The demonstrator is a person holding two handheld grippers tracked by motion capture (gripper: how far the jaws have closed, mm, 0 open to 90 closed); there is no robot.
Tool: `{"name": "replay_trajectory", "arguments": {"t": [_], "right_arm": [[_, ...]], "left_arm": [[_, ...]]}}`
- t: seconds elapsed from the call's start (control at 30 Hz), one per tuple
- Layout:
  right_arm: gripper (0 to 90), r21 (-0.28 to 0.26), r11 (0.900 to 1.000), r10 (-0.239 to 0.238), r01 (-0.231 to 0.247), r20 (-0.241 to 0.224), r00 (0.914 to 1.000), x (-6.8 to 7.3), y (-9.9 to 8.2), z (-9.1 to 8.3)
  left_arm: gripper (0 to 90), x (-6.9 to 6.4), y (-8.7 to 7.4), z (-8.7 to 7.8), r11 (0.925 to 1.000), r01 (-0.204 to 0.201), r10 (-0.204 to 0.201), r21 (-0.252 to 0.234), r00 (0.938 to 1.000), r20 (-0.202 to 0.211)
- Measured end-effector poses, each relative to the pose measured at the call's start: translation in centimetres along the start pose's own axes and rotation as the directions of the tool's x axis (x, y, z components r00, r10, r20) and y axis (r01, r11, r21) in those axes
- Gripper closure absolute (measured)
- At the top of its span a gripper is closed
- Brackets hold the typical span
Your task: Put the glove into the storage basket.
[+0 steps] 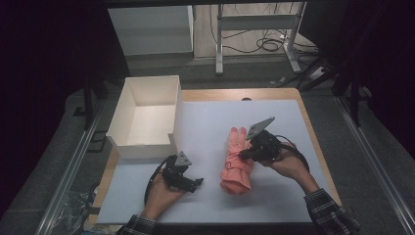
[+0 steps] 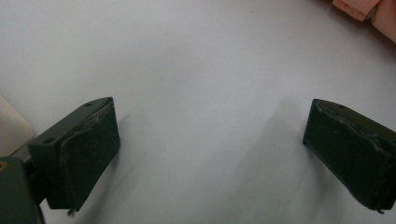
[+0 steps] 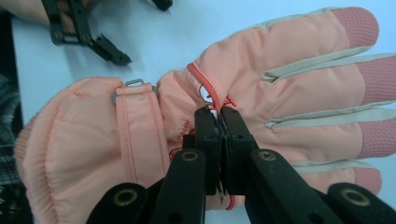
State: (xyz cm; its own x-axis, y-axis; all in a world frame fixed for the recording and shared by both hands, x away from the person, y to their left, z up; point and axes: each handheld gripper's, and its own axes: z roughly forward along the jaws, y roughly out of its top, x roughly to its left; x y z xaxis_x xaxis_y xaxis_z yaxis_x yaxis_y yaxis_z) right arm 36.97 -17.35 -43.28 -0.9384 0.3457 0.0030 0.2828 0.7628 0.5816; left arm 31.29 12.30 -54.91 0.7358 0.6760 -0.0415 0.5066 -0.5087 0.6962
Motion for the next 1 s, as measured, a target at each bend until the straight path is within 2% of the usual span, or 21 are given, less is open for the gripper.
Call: {"name": "replay_trajectory", "arguments": {"t": [0.03,0.07,0.23,0.37,0.4,0.43,0.53,0.6,0.63,0.67,0.73,0.87,0.9,1.0], "right_arm": [[86.8,0.000,1.0000,0.000,0.000,0.000,1.0000,0.0,0.0,0.0],[86.6,0.026,0.9995,-0.020,0.019,0.020,0.9996,0.1,-0.1,0.6],[86.0,0.040,0.9991,-0.017,0.016,0.033,0.9993,0.0,-0.6,1.6],[79.2,0.013,0.9987,0.050,-0.050,0.010,0.9987,-0.4,-1.4,1.8],[79.2,0.013,0.9987,0.050,-0.050,0.010,0.9987,-0.4,-1.4,1.8],[70.2,-0.014,0.9973,0.073,-0.073,0.008,0.9973,-0.4,-1.7,1.5],[60.2,-0.071,0.9929,0.096,-0.095,0.017,0.9952,-0.5,-2.1,0.7],[59.2,-0.116,0.9859,0.123,-0.120,0.021,0.9922,-0.8,-2.4,-0.1],[59.2,-0.116,0.9859,0.123,-0.120,0.021,0.9922,-0.8,-2.4,-0.1],[58.9,-0.152,0.9778,0.151,-0.144,0.036,0.9879,-0.9,-2.9,-0.8],[58.9,-0.177,0.9706,0.174,-0.163,0.051,0.9834,-1.0,-3.5,-1.3],[58.9,-0.185,0.9672,0.191,-0.174,0.080,0.9783,-0.8,-4.6,-1.7],[59.4,-0.182,0.9667,0.201,-0.180,0.104,0.9740,-0.5,-5.4,-1.8],[59.8,-0.183,0.9652,0.209,-0.186,0.116,0.9709,-0.1,-6.3,-1.7]], "left_arm": [[3.6,0.0,0.0,0.0,1.0000,0.000,0.000,0.000,1.0000,0.000],[3.6,0.0,0.0,0.0,1.0000,0.001,-0.001,0.000,1.0000,0.000],[3.6,0.0,0.0,0.0,1.0000,0.000,0.000,-0.001,1.0000,-0.001],[3.6,0.0,0.0,0.0,1.0000,0.000,0.000,0.000,1.0000,-0.001],[3.6,0.0,0.0,0.0,1.0000,0.000,0.000,0.000,1.0000,-0.001],[3.6,0.0,0.0,0.0,1.0000,0.000,0.000,0.000,1.0000,-0.001],[3.6,0.0,0.0,0.0,1.0000,0.000,0.000,0.000,1.0000,-0.001],[3.6,0.0,0.0,0.0,1.0000,-0.001,0.001,0.000,1.0000,-0.001],[3.6,0.0,0.0,0.0,1.0000,-0.001,0.001,0.000,1.0000,-0.001],[3.6,0.0,0.0,0.0,1.0000,-0.001,0.001,0.000,1.0000,-0.001],[3.6,0.0,0.0,0.0,1.0000,-0.001,0.001,0.000,1.0000,-0.001],[3.6,0.0,0.0,0.0,1.0000,-0.001,0.001,0.000,1.0000,-0.001],[3.6,0.0,0.0,0.0,1.0000,-0.001,0.001,0.001,1.0000,-0.001],[3.5,-0.1,0.0,0.0,1.0000,0.003,-0.003,0.001,1.0000,-0.002]]}}
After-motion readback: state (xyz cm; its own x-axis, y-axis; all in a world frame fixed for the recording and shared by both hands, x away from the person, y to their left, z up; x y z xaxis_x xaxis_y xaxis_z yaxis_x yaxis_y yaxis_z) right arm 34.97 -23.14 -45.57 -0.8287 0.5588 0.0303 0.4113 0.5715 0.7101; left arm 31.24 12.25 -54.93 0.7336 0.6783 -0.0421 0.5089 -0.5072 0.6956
